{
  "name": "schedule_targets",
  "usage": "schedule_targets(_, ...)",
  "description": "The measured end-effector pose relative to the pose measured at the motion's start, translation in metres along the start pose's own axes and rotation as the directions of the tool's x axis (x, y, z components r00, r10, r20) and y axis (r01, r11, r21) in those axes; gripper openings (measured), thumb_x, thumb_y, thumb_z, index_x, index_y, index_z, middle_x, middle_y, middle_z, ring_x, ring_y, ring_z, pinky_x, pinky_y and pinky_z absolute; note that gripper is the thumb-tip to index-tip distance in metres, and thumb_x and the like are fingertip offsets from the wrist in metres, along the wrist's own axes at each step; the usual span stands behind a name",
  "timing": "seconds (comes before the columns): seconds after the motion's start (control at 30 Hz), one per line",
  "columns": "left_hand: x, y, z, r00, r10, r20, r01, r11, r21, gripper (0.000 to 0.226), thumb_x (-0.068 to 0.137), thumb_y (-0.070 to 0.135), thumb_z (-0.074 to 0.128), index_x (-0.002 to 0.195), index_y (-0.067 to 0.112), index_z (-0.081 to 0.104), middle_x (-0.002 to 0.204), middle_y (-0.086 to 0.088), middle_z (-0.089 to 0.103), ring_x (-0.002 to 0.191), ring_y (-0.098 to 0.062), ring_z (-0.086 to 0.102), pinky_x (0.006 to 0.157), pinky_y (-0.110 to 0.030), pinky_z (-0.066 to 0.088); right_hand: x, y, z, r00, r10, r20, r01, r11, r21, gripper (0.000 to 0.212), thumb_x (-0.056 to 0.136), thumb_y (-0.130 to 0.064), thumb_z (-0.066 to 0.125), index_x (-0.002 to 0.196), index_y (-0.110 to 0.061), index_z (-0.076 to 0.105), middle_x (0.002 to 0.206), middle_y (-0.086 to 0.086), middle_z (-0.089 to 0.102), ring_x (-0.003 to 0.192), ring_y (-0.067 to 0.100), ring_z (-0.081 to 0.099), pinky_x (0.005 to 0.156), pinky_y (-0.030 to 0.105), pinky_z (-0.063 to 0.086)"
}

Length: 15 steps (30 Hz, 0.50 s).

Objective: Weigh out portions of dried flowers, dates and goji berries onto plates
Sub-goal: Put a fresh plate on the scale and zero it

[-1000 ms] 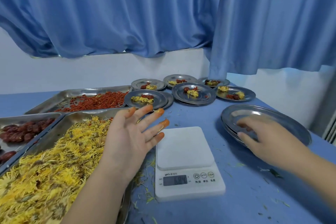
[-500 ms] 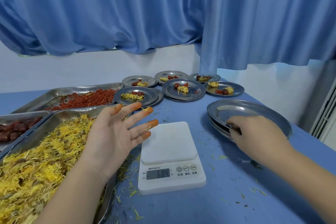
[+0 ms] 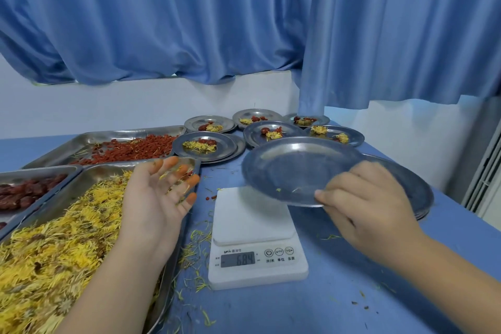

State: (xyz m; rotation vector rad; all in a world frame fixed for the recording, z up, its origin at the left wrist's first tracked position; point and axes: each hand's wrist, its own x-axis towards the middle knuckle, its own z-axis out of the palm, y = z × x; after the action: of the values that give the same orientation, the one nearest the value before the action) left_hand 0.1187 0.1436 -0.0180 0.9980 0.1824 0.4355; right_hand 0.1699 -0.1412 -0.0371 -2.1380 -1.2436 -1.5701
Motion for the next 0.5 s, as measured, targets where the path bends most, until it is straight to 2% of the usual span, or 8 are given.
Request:
schedule_targets(0.23,-0.002,0.002,0.004,0.999,0.032,-0.038,-0.032,0.999,-0.013,0.023,0.092,0.032,0.044,0.096,0.019,0.063,0.092,0.0,0.065,0.085,-0.021,0.063,0.068,-0.03,0.043,-0.001,-0.037,0.014,0.987,-0.134,0.087,0.125,0.987,0.097,0.018,0.082,-0.007,0.066,0.065,-0.011,0.07,0.062,0.0,0.061,0.049,0.022,0.04,0.045,0.028,0.032)
schedule_targets(0.5,-0.002,0.001,0.004,0.999,0.038,-0.019,-0.038,0.999,-0.009,0.023,0.092,0.031,0.044,0.098,0.017,0.062,0.092,-0.002,0.063,0.081,-0.02,0.062,0.067,-0.03,0.042,-0.004,-0.038,0.02,0.993,-0.091,0.081,0.079,0.986,0.144,0.011,0.08,-0.008,0.07,0.071,-0.012,0.074,0.068,-0.002,0.066,0.048,0.023,0.044,0.045,0.027,0.037)
